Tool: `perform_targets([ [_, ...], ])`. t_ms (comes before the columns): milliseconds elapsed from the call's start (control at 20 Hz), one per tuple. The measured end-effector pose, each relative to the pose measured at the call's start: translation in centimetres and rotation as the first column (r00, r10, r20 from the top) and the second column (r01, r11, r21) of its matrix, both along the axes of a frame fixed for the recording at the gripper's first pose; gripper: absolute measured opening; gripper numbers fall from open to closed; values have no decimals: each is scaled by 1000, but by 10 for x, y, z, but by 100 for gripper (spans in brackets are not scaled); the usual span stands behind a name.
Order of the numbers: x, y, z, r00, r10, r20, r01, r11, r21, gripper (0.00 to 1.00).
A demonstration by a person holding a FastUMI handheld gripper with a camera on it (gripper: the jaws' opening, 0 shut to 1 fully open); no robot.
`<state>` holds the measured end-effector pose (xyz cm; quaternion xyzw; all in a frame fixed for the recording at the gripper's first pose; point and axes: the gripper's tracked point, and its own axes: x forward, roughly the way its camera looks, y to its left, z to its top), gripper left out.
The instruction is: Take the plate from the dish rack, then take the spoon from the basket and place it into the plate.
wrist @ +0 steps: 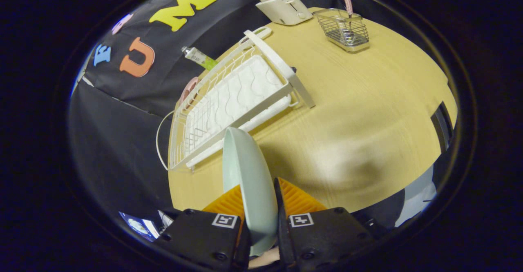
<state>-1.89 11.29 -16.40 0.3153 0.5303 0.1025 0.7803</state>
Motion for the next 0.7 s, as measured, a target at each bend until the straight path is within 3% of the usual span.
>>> perform_targets([
  [200,10,-6,-3,999,-43,2,42,996,75,42],
  [400,19,-17,-2,997,-55,44,52,996,66,58],
  [600,26,-30,6,988,-55,141,52,998,25,69],
  [700,26,-37,12,979,-36,202,39,999,-9,80],
])
